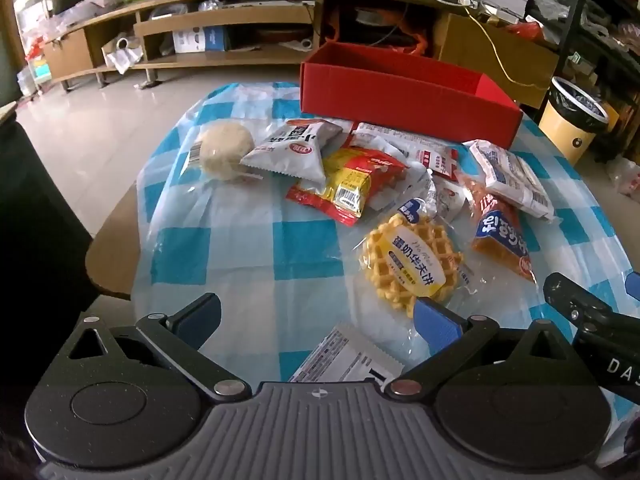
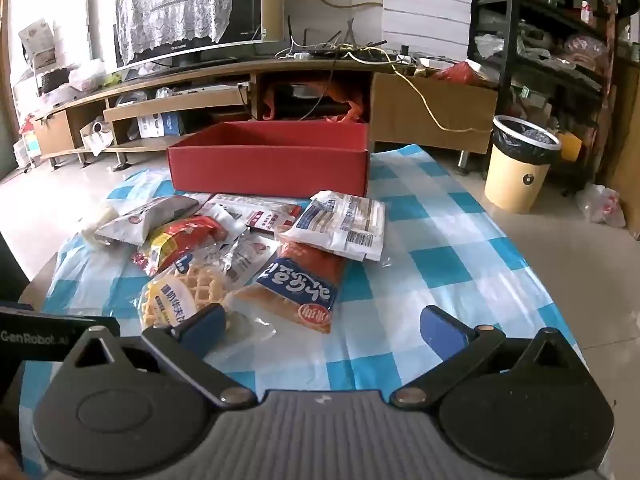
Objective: Organize snacks
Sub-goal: 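Move the left tool toward the white Kaprons wafer packet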
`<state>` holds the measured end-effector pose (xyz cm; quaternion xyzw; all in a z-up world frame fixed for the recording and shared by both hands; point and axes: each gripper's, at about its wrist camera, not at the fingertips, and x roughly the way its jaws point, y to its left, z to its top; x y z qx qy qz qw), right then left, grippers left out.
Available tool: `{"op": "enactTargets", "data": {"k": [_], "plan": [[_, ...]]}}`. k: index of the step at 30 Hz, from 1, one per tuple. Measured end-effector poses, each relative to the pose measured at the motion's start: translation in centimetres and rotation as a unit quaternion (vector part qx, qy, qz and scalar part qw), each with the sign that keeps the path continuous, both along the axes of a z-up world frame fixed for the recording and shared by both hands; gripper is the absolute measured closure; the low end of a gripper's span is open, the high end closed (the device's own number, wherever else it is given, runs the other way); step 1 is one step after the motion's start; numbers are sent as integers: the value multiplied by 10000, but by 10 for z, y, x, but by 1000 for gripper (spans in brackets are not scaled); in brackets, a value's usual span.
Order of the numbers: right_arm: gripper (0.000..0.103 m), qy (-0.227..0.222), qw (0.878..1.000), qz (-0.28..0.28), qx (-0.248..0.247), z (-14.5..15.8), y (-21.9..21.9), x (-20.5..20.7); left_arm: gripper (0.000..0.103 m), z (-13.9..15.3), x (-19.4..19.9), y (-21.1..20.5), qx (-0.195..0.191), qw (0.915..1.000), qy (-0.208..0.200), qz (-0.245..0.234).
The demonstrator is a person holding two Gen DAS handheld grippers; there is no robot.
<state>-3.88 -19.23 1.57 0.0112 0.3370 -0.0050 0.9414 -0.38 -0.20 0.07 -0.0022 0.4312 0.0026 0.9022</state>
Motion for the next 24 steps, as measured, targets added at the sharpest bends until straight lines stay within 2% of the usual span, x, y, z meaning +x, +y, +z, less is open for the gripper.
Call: {"op": "enactTargets", "data": {"k": [3, 9, 14, 24], "plan": [[2, 0, 10000, -4, -53, 0, 3, -1, 0, -1, -7, 3, -103, 9999, 68, 24], [2, 64, 10000, 37, -58, -1, 12, -9, 0, -3, -10, 3, 30, 9995, 310, 15], [2, 176, 9997, 29, -163, -4, 16, -12, 0, -1, -16, 1, 108, 9996, 254, -10], [2, 324, 9993, -12, -175, -8, 14, -15, 0, -10, -18, 5, 192, 9990, 393, 19]]}}
